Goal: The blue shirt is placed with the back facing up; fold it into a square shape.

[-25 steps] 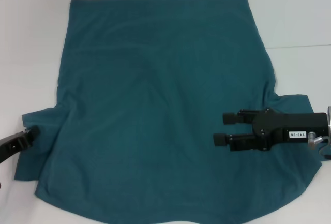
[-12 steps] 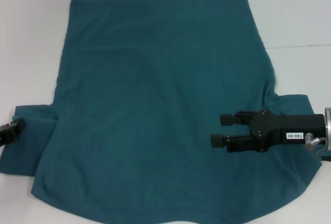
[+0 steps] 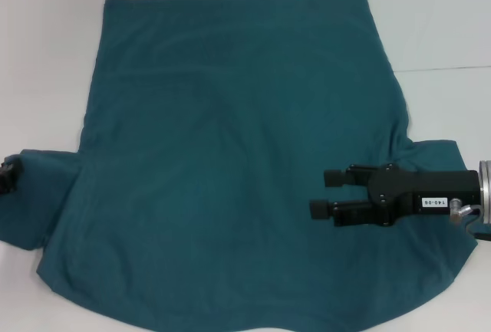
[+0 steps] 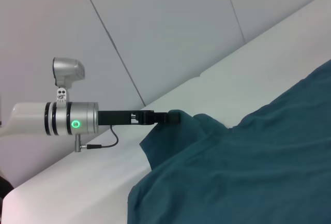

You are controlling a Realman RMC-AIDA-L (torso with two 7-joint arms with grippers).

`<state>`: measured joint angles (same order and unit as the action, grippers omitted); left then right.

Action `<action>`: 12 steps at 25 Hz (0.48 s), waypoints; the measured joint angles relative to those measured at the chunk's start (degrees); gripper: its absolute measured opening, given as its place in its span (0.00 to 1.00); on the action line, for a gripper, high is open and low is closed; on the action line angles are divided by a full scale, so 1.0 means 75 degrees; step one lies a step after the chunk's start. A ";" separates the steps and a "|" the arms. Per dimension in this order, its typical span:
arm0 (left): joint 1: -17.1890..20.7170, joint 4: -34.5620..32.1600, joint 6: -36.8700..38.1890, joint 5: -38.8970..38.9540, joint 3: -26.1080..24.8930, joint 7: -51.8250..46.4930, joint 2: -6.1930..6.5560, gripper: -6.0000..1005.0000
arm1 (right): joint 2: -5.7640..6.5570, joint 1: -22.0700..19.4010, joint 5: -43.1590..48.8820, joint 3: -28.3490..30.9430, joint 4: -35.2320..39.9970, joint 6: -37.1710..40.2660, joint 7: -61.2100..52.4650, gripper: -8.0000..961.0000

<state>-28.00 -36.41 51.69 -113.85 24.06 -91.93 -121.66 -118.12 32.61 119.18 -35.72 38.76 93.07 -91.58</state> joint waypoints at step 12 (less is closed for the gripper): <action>-0.0169 -0.0277 -0.0207 -0.0245 0.0025 0.0070 0.0073 0.02 | -0.0014 0.0000 0.0000 0.0008 -0.0012 -0.0011 0.0000 0.91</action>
<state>-29.26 -38.48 50.13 -115.68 24.25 -91.40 -121.11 -118.22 32.61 119.18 -35.66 38.67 92.98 -91.58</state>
